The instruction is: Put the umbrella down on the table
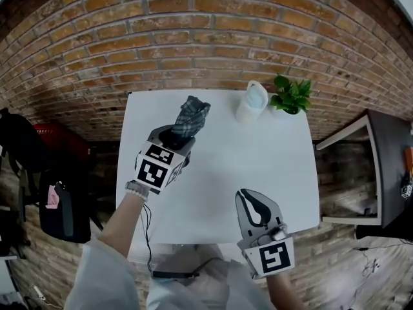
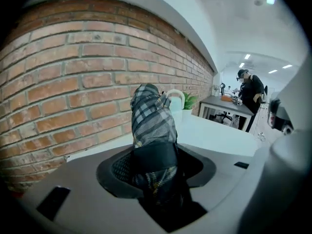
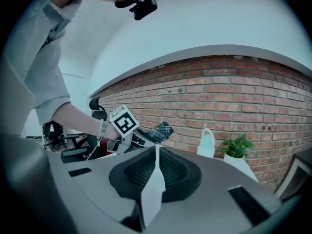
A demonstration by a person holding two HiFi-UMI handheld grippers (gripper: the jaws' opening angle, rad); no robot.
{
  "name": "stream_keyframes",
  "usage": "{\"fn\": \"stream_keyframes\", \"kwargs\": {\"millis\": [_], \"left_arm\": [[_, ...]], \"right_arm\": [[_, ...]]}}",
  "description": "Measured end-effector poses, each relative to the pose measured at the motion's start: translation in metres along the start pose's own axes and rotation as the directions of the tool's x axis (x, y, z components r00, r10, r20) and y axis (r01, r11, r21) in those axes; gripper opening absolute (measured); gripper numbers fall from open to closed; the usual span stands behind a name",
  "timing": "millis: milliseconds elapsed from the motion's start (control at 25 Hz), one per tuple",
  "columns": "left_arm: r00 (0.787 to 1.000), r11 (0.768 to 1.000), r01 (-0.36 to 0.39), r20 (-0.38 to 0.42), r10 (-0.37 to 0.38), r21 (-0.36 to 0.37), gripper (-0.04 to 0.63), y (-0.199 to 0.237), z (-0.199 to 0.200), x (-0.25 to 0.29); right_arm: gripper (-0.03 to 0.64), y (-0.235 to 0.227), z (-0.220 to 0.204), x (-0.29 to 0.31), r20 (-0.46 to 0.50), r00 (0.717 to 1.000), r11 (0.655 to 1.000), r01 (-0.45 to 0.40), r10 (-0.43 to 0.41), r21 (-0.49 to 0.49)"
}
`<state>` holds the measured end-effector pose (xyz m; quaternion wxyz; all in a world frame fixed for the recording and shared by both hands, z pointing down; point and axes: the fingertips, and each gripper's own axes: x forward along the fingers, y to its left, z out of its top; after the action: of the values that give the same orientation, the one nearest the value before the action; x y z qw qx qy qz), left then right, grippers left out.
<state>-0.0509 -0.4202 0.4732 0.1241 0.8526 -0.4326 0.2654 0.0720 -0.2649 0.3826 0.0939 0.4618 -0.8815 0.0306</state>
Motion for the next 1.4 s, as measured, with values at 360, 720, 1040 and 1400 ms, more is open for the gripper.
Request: {"fn": "stream_keyframes", "kwargs": {"millis": [360,720,1040,1400], "left_arm": [[0.977,0.998,-0.044,-0.206,0.050,0.034,0.232,0.034,-0.039,0.099],[0.925,0.993,-0.107,-0.360,0.119,0.055,0.246,0.039,-0.073,0.148],[0.943,0.986,-0.157,-0.290,0.166,0.052,0.304,0.045,-0.063,0.141],[0.969,0.966,-0.242,-0.066,0.237,-0.088,0.261,0.060,-0.013,0.062]], "right_arm": [[0.052,-0.020,-0.022,0.003,-0.036,0.999,0.999,0.035,-0.035,0.021],[0.052,-0.036,-0.040,-0.010,-0.069,0.994,0.995,0.088,-0.084,0.052],[0.052,-0.035,-0.035,-0.010,-0.064,0.995,0.996,0.075,-0.072,0.040],[0.052,-0.010,-0.003,-0.003,0.004,0.999,0.999,0.043,-0.043,0.010]]}}
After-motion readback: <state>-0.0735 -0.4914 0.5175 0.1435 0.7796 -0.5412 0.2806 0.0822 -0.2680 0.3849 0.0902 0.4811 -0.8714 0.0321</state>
